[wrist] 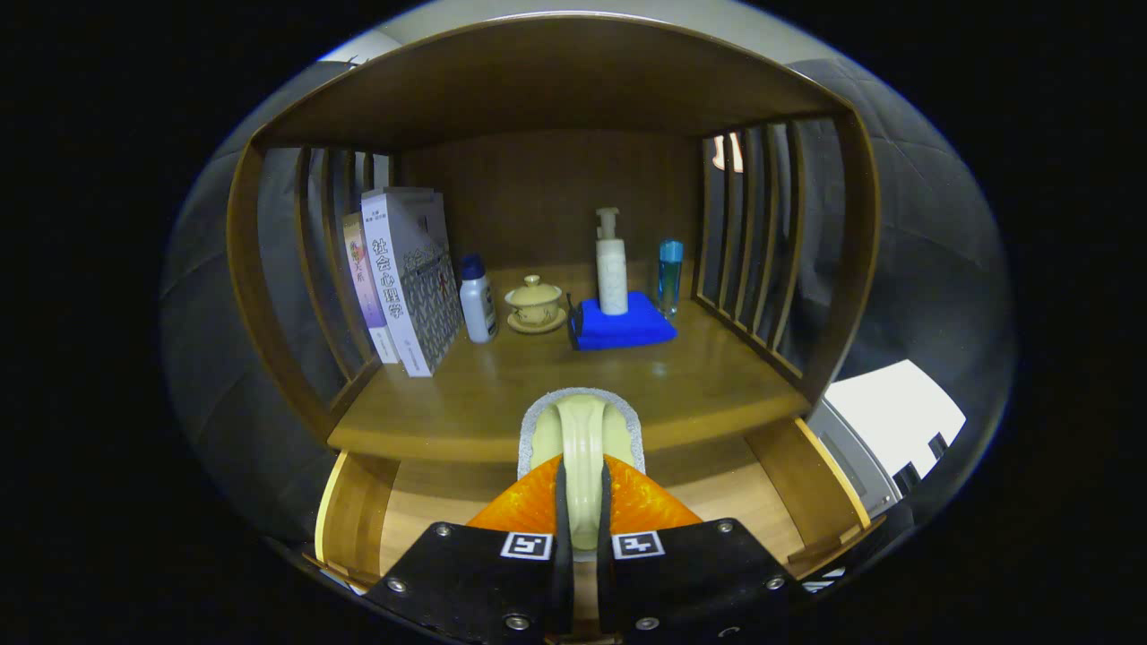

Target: Pull open the drawer, take out the items inside it, and place them on the countertop above the cabinet.

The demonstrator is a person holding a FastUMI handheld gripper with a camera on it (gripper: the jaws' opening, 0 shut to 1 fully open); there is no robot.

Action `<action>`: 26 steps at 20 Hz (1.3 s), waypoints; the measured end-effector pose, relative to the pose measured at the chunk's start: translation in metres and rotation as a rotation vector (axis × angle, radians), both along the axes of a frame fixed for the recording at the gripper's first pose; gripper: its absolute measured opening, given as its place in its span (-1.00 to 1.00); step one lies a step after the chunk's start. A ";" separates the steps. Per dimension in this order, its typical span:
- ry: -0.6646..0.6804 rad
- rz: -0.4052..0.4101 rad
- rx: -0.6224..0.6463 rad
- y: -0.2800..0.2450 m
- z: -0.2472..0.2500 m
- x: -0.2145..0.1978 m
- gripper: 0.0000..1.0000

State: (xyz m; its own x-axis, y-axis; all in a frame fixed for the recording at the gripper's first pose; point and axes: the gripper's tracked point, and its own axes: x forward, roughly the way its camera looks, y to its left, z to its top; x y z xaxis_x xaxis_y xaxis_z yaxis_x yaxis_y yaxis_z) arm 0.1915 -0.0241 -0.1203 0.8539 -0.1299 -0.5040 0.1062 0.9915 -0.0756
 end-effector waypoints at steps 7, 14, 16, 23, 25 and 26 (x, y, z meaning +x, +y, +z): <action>-0.013 0.033 -0.041 -0.003 -0.007 0.075 -0.78; -0.024 0.047 0.031 -0.002 -0.015 0.127 -0.70; -0.056 0.063 0.015 -0.001 -0.013 0.137 -0.63; -0.243 0.137 0.032 0.022 0.035 0.098 0.11; -0.387 0.167 0.042 0.028 0.068 0.054 0.50; -0.458 0.171 0.042 0.028 0.084 0.027 0.70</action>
State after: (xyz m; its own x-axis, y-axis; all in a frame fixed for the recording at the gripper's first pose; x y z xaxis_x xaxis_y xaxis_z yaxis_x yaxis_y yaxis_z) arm 0.2185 0.0043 -0.0365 0.9963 0.0442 -0.0737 -0.0457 0.9988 -0.0188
